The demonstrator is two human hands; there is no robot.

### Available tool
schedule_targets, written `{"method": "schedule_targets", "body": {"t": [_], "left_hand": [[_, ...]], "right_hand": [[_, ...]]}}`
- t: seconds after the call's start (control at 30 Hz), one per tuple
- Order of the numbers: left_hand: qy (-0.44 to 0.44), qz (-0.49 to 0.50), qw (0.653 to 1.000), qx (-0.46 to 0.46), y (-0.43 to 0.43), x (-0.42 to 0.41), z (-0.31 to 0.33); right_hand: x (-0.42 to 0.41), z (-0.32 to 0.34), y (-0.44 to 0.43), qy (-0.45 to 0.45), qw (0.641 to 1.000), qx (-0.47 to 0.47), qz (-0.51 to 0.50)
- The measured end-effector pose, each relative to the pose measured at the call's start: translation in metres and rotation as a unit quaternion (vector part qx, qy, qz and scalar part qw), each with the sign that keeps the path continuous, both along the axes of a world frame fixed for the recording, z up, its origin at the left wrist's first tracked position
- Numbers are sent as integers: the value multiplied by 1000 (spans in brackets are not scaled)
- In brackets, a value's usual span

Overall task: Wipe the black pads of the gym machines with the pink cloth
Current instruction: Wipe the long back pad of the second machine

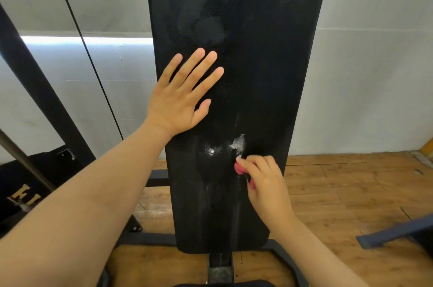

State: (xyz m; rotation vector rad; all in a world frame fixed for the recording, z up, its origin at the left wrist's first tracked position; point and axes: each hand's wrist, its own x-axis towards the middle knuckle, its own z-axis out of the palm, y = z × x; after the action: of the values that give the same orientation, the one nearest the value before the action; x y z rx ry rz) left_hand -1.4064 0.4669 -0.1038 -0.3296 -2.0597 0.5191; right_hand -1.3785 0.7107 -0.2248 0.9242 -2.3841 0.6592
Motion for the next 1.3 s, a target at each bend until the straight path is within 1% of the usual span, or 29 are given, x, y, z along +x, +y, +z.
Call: {"method": "schedule_targets", "body": {"t": [0.07, 0.13, 0.17, 0.2, 0.27, 0.4, 0.53, 0.67, 0.9, 1.07, 1.13, 1.23, 1.3], "left_hand": [[3, -3, 1000, 1, 0, -1, 0], [6, -8, 1000, 5, 0, -1, 0], [6, -10, 1000, 6, 0, -1, 0], [5, -10, 1000, 5, 0, -1, 0], [2, -8, 1000, 4, 0, -1, 0], [3, -9, 1000, 2, -1, -1, 1], [5, -7, 1000, 3, -1, -1, 0], [4, -3, 1000, 1, 0, -1, 0], [-1, -3, 1000, 2, -1, -1, 0], [3, -9, 1000, 5, -1, -1, 0], [3, -9, 1000, 4, -1, -1, 0], [5, -6, 1000, 2, -1, -2, 0], [10, -8, 1000, 3, -1, -2, 0]], "right_hand": [[-4, 29, -7, -75, 992, -102, 30], [-11, 58, -17, -150, 966, -207, 43], [-15, 68, -22, -154, 958, -240, 44], [-19, 75, -25, -127, 959, -249, 37], [-26, 78, -28, -50, 972, -228, 5], [-31, 78, -25, 25, 975, -208, -70], [-29, 80, -30, 5, 965, -247, -93], [-25, 70, -40, 20, 965, -236, -111], [-19, 66, -47, 20, 966, -236, -103], [-26, 69, -59, 11, 960, -241, -140], [-29, 70, -55, 20, 959, -253, -130], [-31, 75, -41, 12, 956, -284, -77], [-34, 84, -35, 26, 955, -292, -53]]}}
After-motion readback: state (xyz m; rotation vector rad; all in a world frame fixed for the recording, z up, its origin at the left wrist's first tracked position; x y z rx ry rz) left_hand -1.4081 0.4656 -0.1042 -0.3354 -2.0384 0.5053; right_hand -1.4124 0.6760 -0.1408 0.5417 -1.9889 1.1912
